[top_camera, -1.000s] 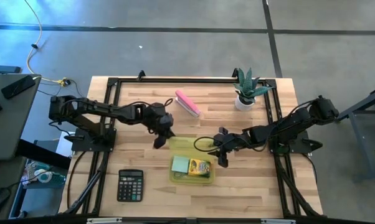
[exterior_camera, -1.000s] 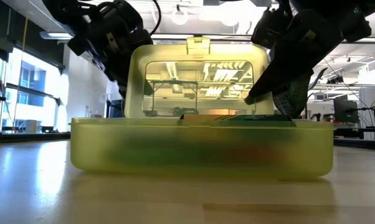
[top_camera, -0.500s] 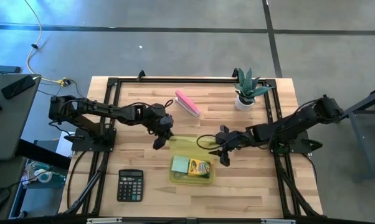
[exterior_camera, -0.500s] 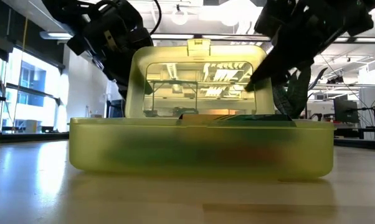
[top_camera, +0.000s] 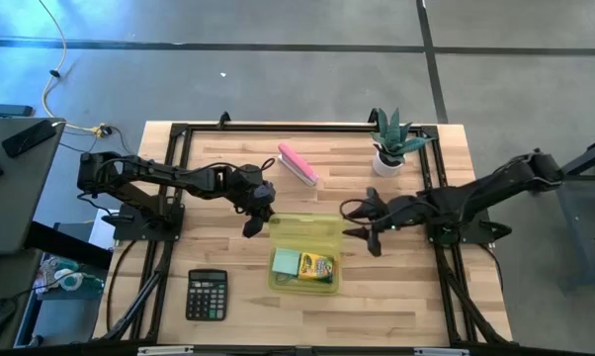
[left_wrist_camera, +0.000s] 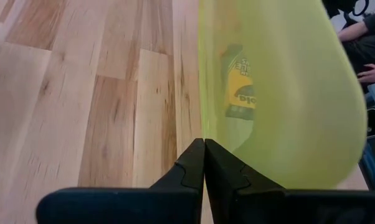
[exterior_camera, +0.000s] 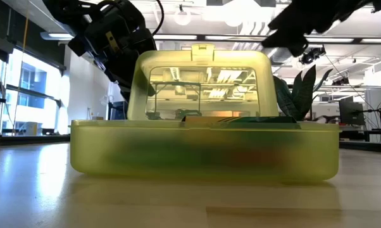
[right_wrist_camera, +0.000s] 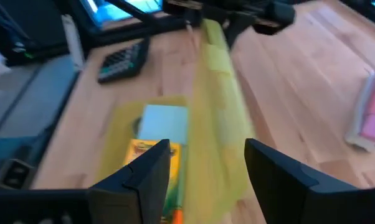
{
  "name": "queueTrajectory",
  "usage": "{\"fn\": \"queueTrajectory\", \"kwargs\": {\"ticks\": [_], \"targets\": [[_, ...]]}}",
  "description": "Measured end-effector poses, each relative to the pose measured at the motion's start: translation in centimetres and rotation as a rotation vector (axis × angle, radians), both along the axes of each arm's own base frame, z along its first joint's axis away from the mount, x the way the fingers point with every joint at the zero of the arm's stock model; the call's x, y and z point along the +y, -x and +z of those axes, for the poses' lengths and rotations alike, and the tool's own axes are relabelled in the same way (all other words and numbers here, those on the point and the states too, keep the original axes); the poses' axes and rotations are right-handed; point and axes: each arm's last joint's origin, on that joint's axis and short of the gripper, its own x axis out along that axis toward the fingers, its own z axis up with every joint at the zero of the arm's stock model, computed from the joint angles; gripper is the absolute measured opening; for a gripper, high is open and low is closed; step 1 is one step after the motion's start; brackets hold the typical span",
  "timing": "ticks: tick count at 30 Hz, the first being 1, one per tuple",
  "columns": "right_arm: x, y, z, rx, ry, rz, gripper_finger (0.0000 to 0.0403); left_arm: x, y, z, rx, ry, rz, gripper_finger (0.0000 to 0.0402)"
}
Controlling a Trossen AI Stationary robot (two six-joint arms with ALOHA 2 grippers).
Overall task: Pack school essentials
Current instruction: Close the yellow supply box
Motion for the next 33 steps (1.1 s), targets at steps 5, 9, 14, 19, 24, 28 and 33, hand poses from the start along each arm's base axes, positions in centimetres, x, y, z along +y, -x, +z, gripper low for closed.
{"fn": "queueTrajectory", "kwargs": {"ticks": [5, 9, 14, 19, 24, 28, 33], "targets": [[1.9, 0.8, 0.4, -0.014, -0.112, 0.061, 0.0197, 0.0, 0.0, 0.0, -0.001, -0.005, -0.004, 0.0000], [4.6, 1.0, -0.5, 0.022, -0.159, 0.082, 0.0197, 0.0, 0.0, 0.0, -0.002, -0.005, -0.004, 0.0000], [8.0, 0.3, -2.5, 0.023, -0.150, 0.096, 0.0197, 0.0, 0.0, 0.0, -0.002, -0.005, -0.003, 0.0000], [10.6, -1.4, -3.7, 0.046, -0.101, 0.106, 0.0197, 0.0, 0.0, 0.0, 0.002, 0.007, 0.007, 0.0000], [13.6, -4.8, -3.1, 0.124, 0.010, 0.170, 0.0197, 0.0, 0.0, 0.0, 0.002, 0.008, 0.008, 0.0000], [15.8, -7.3, -3.8, 0.255, 0.066, 0.188, 0.0197, 0.0, 0.0, 0.0, 0.000, 0.003, 0.004, 0.0000], [18.0, -9.7, -5.3, 0.355, 0.026, 0.263, 0.0197, 0.0, 0.0, 0.0, 0.000, 0.001, 0.002, 0.0000]]}}
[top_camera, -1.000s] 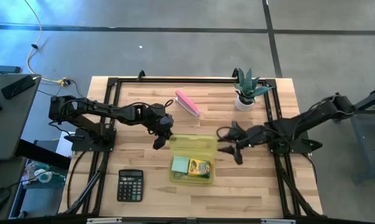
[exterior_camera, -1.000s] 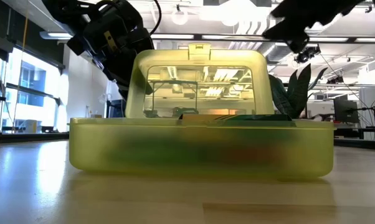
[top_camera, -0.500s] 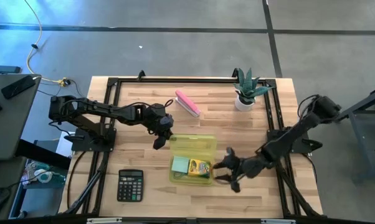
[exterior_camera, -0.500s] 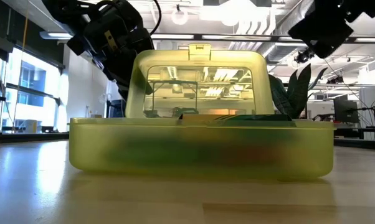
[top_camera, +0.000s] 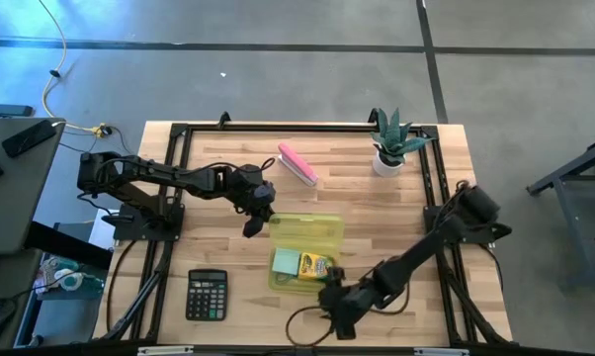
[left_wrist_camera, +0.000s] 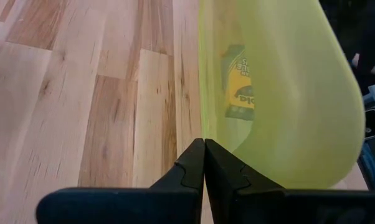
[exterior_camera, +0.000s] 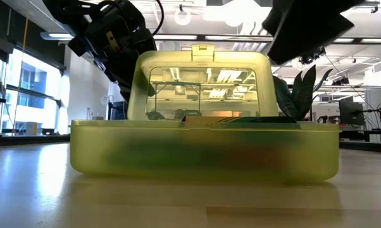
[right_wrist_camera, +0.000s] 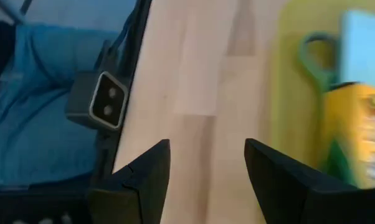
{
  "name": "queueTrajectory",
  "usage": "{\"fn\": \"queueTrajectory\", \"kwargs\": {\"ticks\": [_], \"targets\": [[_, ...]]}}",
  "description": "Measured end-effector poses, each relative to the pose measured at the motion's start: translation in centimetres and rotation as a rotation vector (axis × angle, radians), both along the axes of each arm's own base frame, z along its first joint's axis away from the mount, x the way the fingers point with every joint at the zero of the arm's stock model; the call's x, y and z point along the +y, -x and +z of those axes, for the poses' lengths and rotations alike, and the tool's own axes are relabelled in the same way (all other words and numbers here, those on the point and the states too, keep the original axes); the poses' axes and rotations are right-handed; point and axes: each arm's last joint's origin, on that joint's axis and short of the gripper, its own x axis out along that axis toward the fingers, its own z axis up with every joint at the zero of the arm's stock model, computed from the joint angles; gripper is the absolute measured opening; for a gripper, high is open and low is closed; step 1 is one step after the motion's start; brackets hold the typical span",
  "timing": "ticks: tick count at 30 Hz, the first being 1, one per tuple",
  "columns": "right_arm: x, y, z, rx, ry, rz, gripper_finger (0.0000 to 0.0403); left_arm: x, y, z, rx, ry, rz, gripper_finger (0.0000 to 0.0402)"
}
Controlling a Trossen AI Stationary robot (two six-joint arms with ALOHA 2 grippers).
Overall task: Pack school essentials
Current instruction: Close the yellow supply box
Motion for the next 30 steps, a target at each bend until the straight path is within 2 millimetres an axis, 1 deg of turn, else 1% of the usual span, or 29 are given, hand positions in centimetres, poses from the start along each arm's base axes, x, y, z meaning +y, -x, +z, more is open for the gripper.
{"fn": "queueTrajectory", "kwargs": {"ticks": [5, 9, 14, 18, 21, 24, 30], "targets": [[1.3, -1.6, -0.9, 0.031, -0.003, 0.025, 0.0197, 0.0, 0.0, 0.0, 0.000, -0.001, -0.001, 0.0000], [1.5, -2.0, -1.9, 0.051, 0.017, 0.018, 0.0197, 0.0, 0.0, 0.0, -0.004, -0.008, -0.005, 0.0000], [1.0, -2.5, -3.2, 0.062, 0.058, -0.052, 0.0197, -0.1, 0.0, 0.0, -0.006, -0.013, -0.013, 0.0000], [0.3, -3.0, -3.9, 0.064, 0.090, -0.125, 0.0197, -0.6, -0.2, 0.0, -0.010, -0.015, -0.034, 0.0000], [-0.3, -3.1, -4.0, 0.051, 0.137, -0.201, 0.0197, -1.2, -0.5, 0.3, -0.027, -0.019, -0.058, 0.0000], [-0.7, -3.3, -4.0, 0.024, 0.175, -0.243, 0.0197, -2.1, -1.0, 0.9, -0.048, -0.025, -0.090, 0.0000], [-1.1, -3.3, -4.0, 0.012, 0.182, -0.319, 0.0197, -3.8, -1.7, 1.8, -0.080, -0.042, -0.166, 0.0000]]}}
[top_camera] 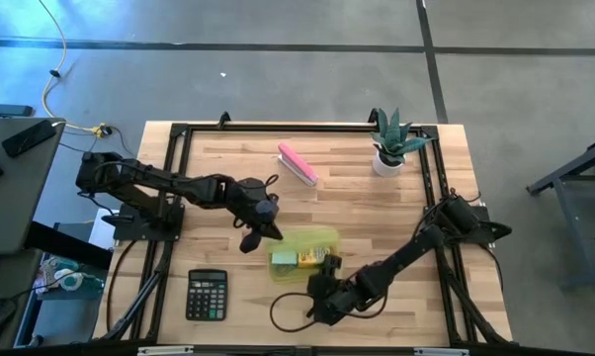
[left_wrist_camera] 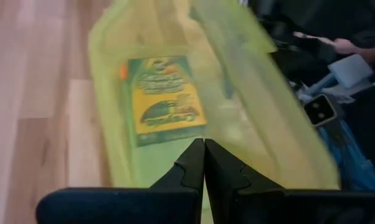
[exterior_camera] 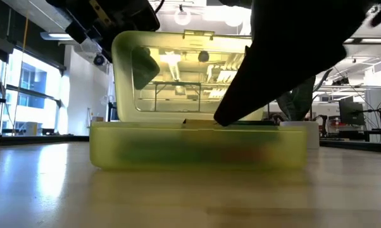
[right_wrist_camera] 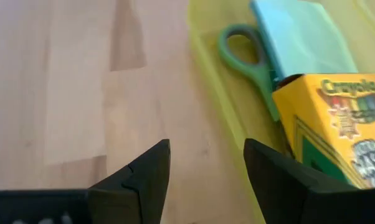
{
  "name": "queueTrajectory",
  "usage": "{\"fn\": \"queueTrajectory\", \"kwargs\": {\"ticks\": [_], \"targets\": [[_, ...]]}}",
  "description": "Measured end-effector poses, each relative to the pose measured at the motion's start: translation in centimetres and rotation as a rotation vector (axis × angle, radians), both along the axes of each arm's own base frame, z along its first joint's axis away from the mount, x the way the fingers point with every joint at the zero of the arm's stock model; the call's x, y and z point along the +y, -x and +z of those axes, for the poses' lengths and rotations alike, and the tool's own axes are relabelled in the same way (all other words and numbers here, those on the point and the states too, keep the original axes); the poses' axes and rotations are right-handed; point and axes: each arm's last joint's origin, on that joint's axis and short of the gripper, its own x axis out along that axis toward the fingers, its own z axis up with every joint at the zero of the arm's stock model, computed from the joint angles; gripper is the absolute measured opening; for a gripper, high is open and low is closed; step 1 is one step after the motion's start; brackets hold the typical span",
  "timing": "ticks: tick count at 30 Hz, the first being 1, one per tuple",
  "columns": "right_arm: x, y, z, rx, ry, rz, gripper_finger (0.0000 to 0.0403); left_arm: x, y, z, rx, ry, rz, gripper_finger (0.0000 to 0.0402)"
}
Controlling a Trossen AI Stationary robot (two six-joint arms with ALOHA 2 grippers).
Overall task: Pack school essentials
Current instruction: Close the yellow supply box
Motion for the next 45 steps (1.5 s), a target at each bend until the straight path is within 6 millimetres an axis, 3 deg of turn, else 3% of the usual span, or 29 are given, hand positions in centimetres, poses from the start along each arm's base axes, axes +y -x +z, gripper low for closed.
{"fn": "queueTrajectory", "kwargs": {"ticks": [9, 16, 26, 34, 41, 45], "targets": [[-0.4, 0.0, 0.0, -0.021, 0.022, -0.072, 0.0197, -3.4, -0.2, -0.4, 0.052, 0.049, -0.065, 0.0000], [-0.7, -0.2, -0.1, -0.011, -0.022, -0.091, 0.0197, -5.5, -0.9, -2.5, 0.143, 0.029, -0.005, 0.0000], [0.6, -0.3, 0.7, 0.030, -0.125, 0.016, 0.0197, -5.4, -1.4, -4.5, 0.218, 0.019, 0.065, 0.0000], [1.2, -0.5, 2.7, 0.016, 0.005, 0.053, 0.0197, -5.3, -1.4, -4.5, 0.224, 0.023, 0.065, 0.0000], [-2.2, -1.8, 5.4, 0.027, 0.351, -0.124, 0.0197, -5.3, -1.3, -4.5, 0.230, 0.029, 0.069, 0.0000], [-5.4, -2.4, 5.8, 0.119, 0.406, -0.222, 0.0197, -5.3, -1.3, -4.5, 0.230, 0.029, 0.069, 0.0000]]}}
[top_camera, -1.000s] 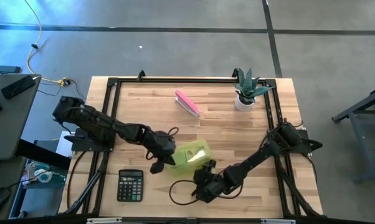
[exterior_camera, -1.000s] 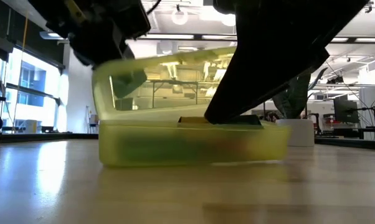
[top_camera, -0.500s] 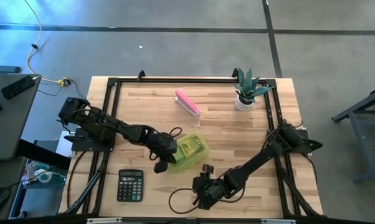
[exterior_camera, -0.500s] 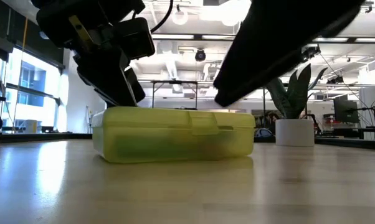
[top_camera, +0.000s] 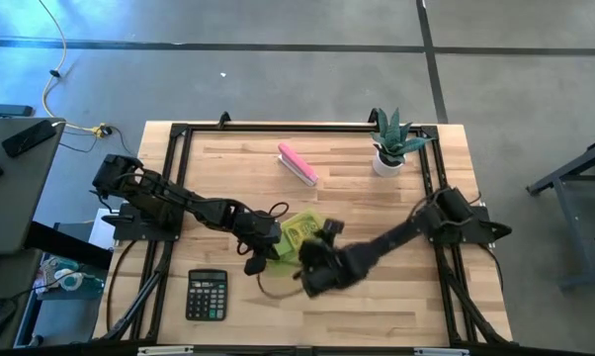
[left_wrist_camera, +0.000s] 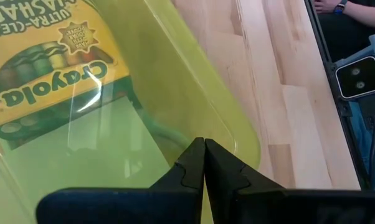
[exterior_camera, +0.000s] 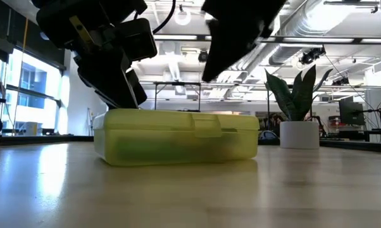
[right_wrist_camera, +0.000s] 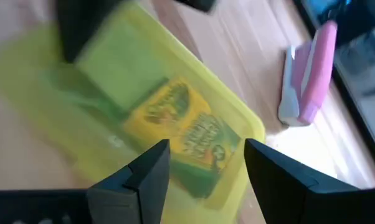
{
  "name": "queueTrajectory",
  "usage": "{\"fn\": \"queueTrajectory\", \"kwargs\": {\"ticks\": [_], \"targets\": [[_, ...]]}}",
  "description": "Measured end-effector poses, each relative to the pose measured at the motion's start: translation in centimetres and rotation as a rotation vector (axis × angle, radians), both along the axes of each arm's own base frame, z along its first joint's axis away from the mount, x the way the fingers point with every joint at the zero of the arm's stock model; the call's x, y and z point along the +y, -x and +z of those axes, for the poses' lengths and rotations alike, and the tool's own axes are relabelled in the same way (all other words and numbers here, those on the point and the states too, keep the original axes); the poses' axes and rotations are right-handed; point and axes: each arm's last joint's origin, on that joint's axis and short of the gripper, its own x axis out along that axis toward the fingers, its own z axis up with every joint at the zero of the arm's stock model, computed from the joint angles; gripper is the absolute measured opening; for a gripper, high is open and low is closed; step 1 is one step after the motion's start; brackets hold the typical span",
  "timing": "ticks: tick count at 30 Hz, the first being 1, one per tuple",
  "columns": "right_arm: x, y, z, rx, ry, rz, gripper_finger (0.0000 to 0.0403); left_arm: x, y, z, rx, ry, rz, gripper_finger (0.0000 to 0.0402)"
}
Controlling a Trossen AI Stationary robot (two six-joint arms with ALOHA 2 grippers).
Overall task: Pack school essentials
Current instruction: Close the yellow supply box
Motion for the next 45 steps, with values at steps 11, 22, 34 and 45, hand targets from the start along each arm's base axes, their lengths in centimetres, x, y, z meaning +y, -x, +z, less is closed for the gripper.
{"fn": "queueTrajectory", "kwargs": {"ticks": [11, 22, 34, 45], "targets": [[-5.5, -0.8, -4.1, 0.127, -0.313, -0.089, 0.0197, 0.0, 0.3, -0.2, 0.052, 0.015, 0.018, 0.0000], [-1.8, 0.6, -4.5, 0.015, -0.415, -0.221, 0.0197, 2.7, 0.5, -0.4, 0.087, 0.033, 0.098, 0.0000], [-1.2, 1.0, -4.0, 0.022, -0.350, -0.228, 0.0197, 2.7, 0.4, -0.4, 0.084, 0.036, 0.113, 0.0000], [-1.9, 1.1, -3.4, 0.053, -0.296, -0.179, 0.0197, 2.3, 0.6, 0.0, 0.075, 0.054, 0.088, 0.0000]]}}
